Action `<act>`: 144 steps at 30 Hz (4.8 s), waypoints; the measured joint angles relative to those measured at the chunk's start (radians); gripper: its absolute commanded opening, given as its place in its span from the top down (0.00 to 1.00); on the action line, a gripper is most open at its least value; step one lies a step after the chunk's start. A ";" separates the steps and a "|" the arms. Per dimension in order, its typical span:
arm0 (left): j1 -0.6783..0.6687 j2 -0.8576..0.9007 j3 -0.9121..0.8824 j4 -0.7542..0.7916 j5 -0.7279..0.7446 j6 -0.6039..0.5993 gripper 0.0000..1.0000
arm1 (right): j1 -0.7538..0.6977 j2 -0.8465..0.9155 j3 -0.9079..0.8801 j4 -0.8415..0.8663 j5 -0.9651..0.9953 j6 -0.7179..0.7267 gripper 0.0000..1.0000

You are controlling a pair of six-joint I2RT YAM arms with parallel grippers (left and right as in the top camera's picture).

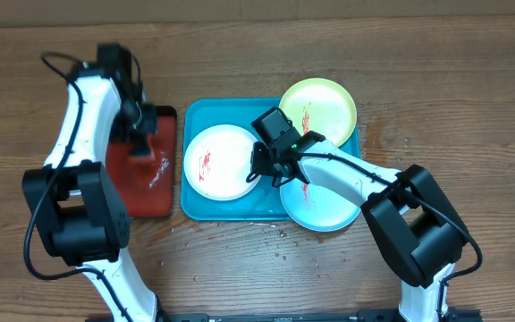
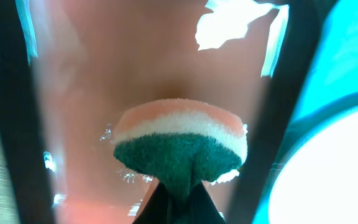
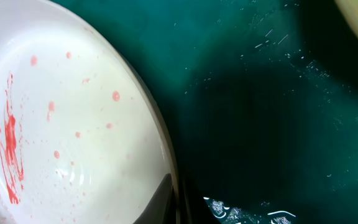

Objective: Clean dirty plates on tray and stack at the side
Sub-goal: 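Carry the sponge with the left gripper onto the white plate, then scrub the white plate with the sponge while the right gripper holds its rim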

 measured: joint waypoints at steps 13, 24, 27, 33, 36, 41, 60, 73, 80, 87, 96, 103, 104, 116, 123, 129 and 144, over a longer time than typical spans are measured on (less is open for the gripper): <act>-0.237 -0.002 -0.004 -0.006 0.102 -0.021 0.96 | 0.000 0.000 0.000 -0.002 -0.001 0.000 0.96; -0.333 -0.002 -0.299 0.243 -0.063 -0.240 0.96 | -0.014 0.000 0.000 -0.021 -0.028 0.000 0.96; -0.336 -0.004 -0.340 0.290 -0.086 -0.272 0.96 | -0.015 0.000 0.000 -0.021 -0.032 0.000 0.96; -0.344 -0.011 -0.354 0.314 -0.076 -0.274 0.96 | -0.015 0.000 0.000 -0.022 -0.031 0.000 0.96; -0.332 -0.014 -0.356 0.345 0.034 -0.194 0.96 | -0.019 0.000 0.000 -0.026 -0.031 0.000 0.96; -0.332 -0.014 -0.360 0.418 0.235 -0.094 0.96 | -0.020 0.000 0.000 -0.026 -0.031 0.000 0.96; -0.358 -0.014 -0.357 0.302 -0.096 -0.372 0.96 | -0.014 0.001 0.000 -0.023 -0.048 -0.003 0.96; -0.334 -0.014 -0.361 0.248 0.214 0.057 0.96 | -0.014 0.001 0.000 -0.024 -0.043 -0.013 0.96; -0.340 -0.014 -0.371 0.470 0.220 0.039 0.96 | -0.025 0.001 0.000 -0.015 -0.031 -0.002 0.96; -0.359 -0.014 -0.369 0.448 -0.117 -0.324 0.96 | -0.025 0.002 0.000 -0.010 -0.032 0.000 0.96; -0.339 -0.014 -0.359 0.238 -0.016 -0.150 0.96 | -0.017 0.006 0.000 -0.004 -0.039 -0.008 0.96; -0.333 -0.014 -0.362 0.293 0.177 0.182 0.96 | -0.019 0.006 0.000 -0.006 -0.034 -0.010 0.96; -0.334 -0.014 -0.363 0.318 0.198 0.212 0.96 | -0.019 0.006 0.000 -0.006 -0.033 -0.010 0.96; -0.386 -0.014 -0.370 0.500 0.072 0.142 0.96 | -0.021 0.006 0.000 -0.003 -0.031 -0.003 0.96; -0.385 -0.014 -0.361 0.297 -0.148 -0.191 0.96 | -0.021 0.006 0.000 -0.002 -0.034 -0.004 0.96; -0.383 -0.014 -0.361 0.189 -0.072 -0.214 0.96 | -0.018 0.006 0.000 -0.009 -0.039 -0.010 0.96; -0.398 -0.014 -0.369 0.407 0.279 0.016 0.96 | -0.020 0.006 0.000 -0.002 -0.034 -0.011 0.96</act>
